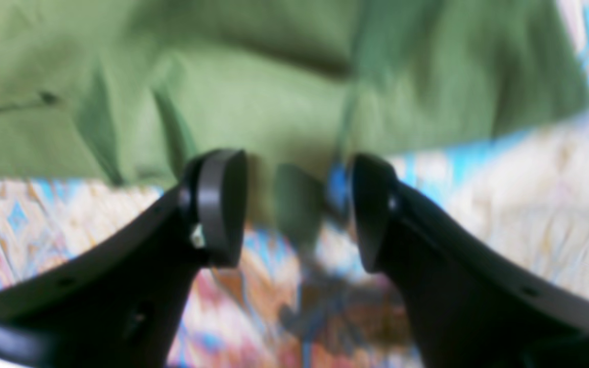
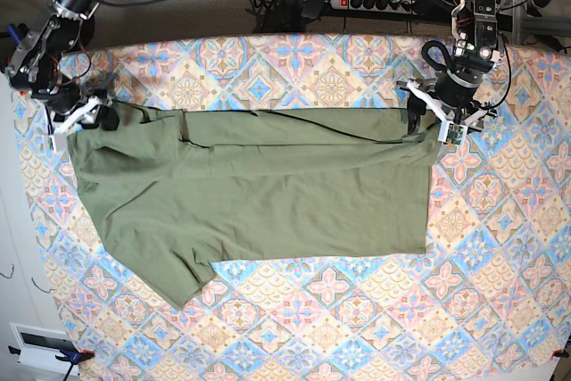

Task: Layout the t-shirt on the table in an organized manner, then fold the t-shirt properly
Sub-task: 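Hold the shirt edge with both grippers, keeping it stretched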

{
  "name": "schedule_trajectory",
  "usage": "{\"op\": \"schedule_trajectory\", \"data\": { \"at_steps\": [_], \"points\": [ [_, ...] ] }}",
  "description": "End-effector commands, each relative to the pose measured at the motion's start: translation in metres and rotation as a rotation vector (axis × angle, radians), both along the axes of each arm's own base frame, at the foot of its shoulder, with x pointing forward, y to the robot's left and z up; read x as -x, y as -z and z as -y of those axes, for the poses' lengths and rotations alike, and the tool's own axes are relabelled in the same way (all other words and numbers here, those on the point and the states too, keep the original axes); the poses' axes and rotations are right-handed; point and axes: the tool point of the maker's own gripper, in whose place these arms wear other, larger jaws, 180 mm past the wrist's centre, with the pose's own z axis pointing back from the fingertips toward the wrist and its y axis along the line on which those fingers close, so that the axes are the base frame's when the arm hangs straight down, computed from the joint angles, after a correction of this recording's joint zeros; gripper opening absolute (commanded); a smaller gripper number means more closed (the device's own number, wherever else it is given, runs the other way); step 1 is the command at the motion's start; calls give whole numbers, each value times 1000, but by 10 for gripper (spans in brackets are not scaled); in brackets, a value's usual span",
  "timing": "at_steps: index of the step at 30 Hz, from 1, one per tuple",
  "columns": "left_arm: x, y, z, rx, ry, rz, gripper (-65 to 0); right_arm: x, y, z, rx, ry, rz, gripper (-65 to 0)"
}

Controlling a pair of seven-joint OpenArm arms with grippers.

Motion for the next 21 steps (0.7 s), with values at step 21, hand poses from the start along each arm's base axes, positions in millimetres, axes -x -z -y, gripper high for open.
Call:
{"op": "schedule_trajectory", "data": {
  "at_steps": [21],
  "points": [
    [-7,-12,-1,-2,7,44,-248,2,9,-19,-70,21,25,-453]
  ]
}}
